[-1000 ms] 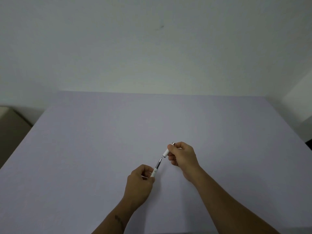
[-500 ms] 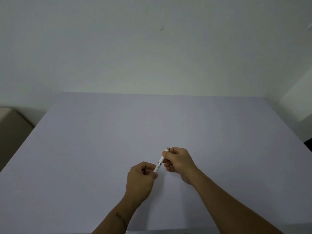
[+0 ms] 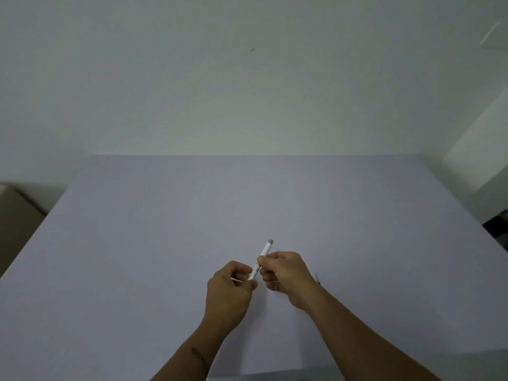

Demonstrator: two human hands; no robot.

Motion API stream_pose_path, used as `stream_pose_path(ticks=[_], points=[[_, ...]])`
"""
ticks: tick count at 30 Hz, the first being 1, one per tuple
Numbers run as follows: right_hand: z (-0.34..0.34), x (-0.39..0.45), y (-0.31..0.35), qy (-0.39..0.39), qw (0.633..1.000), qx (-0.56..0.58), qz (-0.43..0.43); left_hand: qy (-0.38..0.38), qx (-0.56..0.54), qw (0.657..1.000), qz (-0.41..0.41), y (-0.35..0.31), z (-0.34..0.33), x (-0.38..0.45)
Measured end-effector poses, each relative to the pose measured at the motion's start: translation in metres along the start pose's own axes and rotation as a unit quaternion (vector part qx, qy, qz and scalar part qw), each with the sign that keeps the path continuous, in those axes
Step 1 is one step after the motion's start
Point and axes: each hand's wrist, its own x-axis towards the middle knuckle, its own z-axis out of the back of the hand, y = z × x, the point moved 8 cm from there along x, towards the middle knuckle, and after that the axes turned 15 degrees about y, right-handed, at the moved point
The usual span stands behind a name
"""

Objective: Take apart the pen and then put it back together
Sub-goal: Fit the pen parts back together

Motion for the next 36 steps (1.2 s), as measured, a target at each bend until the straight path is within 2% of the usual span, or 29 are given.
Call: stream_pose_path(ticks=[8,12,15,18,21,24,30,36], points=[[0.015,-0.001,0.003,-0.025,0.996,-0.081,-0.005,0.025,0.011,0.999,-0.047,-0.005,-0.019,0.008],[0.033,0.0,0.002,-0.055,0.995,-0.078,0.005,0.002,0.038,0.995,-0.089,0.0,-0.02,0.01],[0.049,-0.002,-0.001,-0.078,0.993,-0.087,-0.007,0.007,0.172,0.981,-0.086,0.022,-0.026,0.016],[0.065,-0.004,-0.012,-0.086,0.986,-0.138,-0.033,0.035,0.349,0.934,-0.07,0.05,-0.041,0.024],[0.076,-0.002,-0.03,-0.087,0.967,-0.231,-0.069,0.062,0.432,0.899,-0.032,0.075,-0.055,0.03],[0.081,-0.003,-0.044,-0.084,0.932,-0.34,-0.093,0.079,0.467,0.881,-0.022,0.09,-0.066,0.033],[0.079,0.005,-0.057,-0.081,0.875,-0.463,-0.117,0.084,0.477,0.875,-0.016,0.093,-0.072,0.035],[0.07,0.02,-0.058,-0.102,0.856,-0.496,-0.105,0.089,0.489,0.868,-0.007,0.096,-0.071,0.036]])
